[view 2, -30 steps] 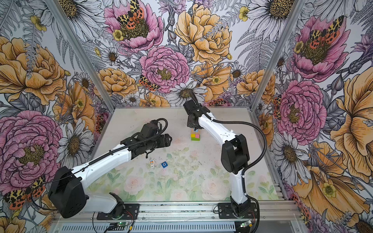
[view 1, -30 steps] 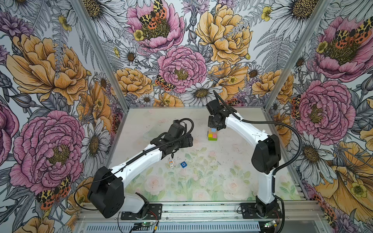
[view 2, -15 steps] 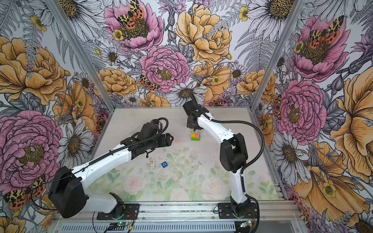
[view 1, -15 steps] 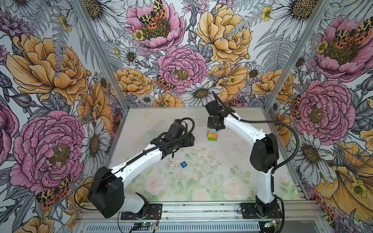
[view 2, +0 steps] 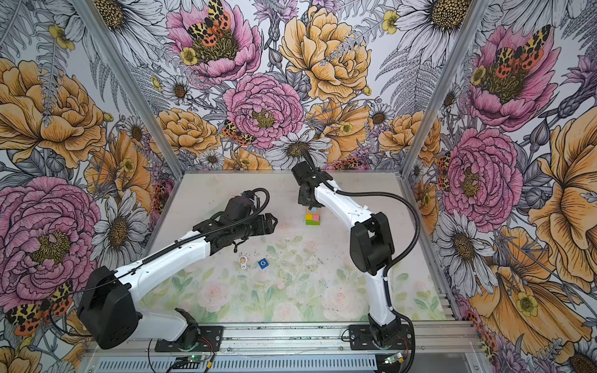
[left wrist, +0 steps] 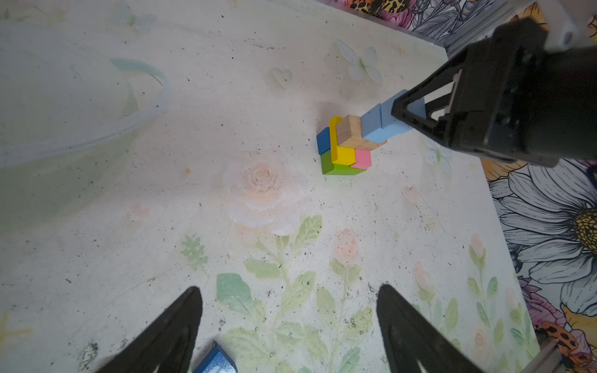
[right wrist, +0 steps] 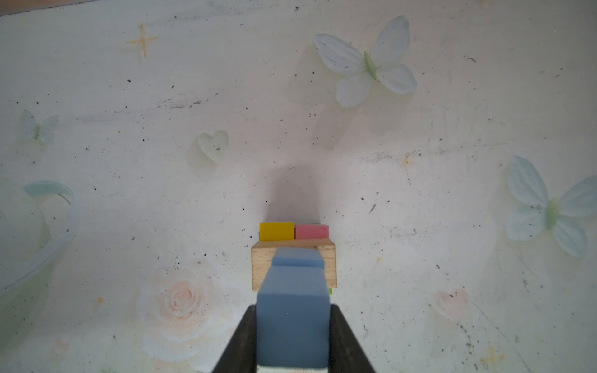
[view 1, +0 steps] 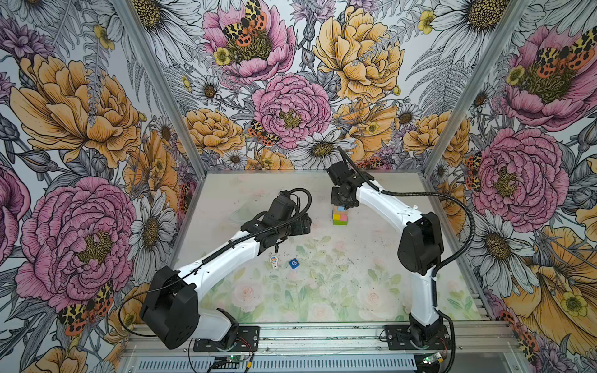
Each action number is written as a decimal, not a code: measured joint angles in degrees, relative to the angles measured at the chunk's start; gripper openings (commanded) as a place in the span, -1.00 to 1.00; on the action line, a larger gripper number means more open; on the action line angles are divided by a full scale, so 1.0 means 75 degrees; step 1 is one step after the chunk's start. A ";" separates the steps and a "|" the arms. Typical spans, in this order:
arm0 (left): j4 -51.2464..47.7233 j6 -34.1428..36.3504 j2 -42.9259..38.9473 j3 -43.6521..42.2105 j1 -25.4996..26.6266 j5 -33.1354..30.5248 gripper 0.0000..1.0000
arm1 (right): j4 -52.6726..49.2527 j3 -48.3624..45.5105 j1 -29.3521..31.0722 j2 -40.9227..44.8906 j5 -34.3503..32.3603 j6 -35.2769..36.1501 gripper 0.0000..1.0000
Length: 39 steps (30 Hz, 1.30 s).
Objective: Build the wood block tower
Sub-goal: 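Lower the light-blue cube onto the wooden block beside the other cube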
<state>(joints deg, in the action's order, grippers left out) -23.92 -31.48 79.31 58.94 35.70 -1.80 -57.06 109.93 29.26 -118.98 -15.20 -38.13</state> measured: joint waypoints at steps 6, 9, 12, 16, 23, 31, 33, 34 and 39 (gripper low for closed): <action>0.0003 0.0000 0.0000 0.0000 -0.0017 0.0003 0.72 | 0.0015 0.0087 -0.0015 -0.0076 0.0003 0.0000 -0.46; 0.0000 0.0000 0.0000 0.0000 -0.0047 0.0006 0.71 | 0.0026 0.0117 -0.0029 -0.0105 0.0006 0.0000 -0.46; 0.0000 0.0000 0.0000 0.0000 -0.0050 0.0009 0.70 | 0.0023 0.0117 -0.0055 -0.0111 0.0009 0.0000 -0.46; 0.0000 0.0000 0.0000 0.0000 -0.0050 0.0023 0.70 | 0.0023 0.0117 -0.0064 -0.0111 0.0006 0.0000 -0.46; 0.0003 0.0000 0.0000 0.0000 -0.0050 0.0026 0.69 | 0.0023 0.0117 -0.0064 -0.0111 0.0006 0.0000 -0.46; 0.0003 0.0000 0.0000 0.0000 -0.0050 0.0026 0.68 | 0.0026 0.0117 -0.0114 -0.0111 0.0029 0.0000 -0.46; 0.0003 0.0000 0.0000 0.0000 -0.0050 0.0026 0.67 | 0.0026 0.0117 -0.0114 -0.0111 0.0026 0.0000 -0.46; 0.0003 0.0000 0.0000 0.0000 -0.0050 0.0026 0.67 | 0.0026 0.0117 -0.0114 -0.0111 0.0029 0.0000 -0.46; 0.0003 -0.0003 0.0000 0.0000 -0.0050 0.0026 0.66 | 0.0026 0.0117 -0.0149 -0.0111 0.0032 0.0000 -0.45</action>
<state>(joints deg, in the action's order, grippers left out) -23.90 -31.51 79.31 58.94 35.33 -1.61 -56.86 110.80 28.14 -119.81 -14.96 -38.13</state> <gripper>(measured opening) 0.834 0.325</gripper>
